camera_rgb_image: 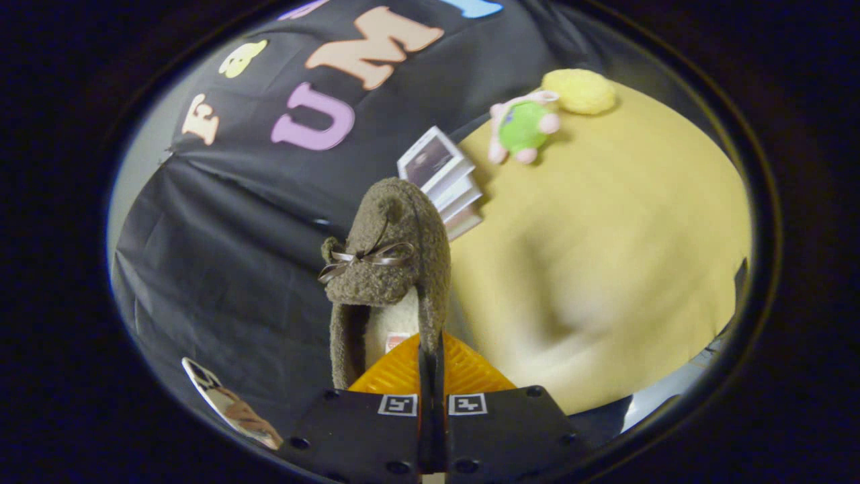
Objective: Open the storage box then place both shoes into the box .Put the left shoe in first, then the right shoe, with the right side of both shoes facing outward in a uniform manner.
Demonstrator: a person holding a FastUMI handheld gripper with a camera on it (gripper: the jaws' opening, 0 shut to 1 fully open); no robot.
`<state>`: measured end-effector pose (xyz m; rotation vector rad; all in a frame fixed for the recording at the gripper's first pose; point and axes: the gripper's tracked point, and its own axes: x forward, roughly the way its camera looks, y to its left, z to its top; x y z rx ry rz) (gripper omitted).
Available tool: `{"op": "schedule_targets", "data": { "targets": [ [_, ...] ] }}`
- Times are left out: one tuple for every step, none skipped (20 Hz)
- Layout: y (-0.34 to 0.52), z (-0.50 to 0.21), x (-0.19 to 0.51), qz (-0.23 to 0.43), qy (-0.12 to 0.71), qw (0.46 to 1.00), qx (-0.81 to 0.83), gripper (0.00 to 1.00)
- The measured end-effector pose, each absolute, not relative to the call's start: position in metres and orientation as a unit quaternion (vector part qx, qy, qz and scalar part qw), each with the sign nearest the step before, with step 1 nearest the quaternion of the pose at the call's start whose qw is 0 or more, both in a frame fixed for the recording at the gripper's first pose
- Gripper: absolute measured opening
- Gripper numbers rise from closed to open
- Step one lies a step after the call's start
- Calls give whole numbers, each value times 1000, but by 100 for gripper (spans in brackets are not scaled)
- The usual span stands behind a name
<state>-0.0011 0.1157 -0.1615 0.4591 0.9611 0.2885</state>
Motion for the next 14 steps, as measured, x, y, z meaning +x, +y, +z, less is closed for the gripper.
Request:
{"op": "schedule_targets", "data": {
  "targets": [
    [140,-162,-8,161,466,844,214,3],
    [160,-165,-12,180,475,836,209,3],
    [178,-172,-13,195,483,830,201,3],
    [193,-181,-14,205,491,824,194,3],
    [201,-192,-14,207,501,819,187,3],
    [211,-199,-10,204,511,815,180,3],
    [217,-206,-8,201,518,814,169,3],
    [223,-214,-5,192,522,816,156,3],
    [227,-219,-6,183,524,820,140,3],
    [223,-225,-8,170,526,825,120,3],
    [219,-232,-13,157,526,830,98,3],
    [216,-239,-12,143,524,836,75,3],
    [212,-251,-2,133,522,841,55,3],
    [210,-261,4,124,522,843,40,3]
  ]
}}
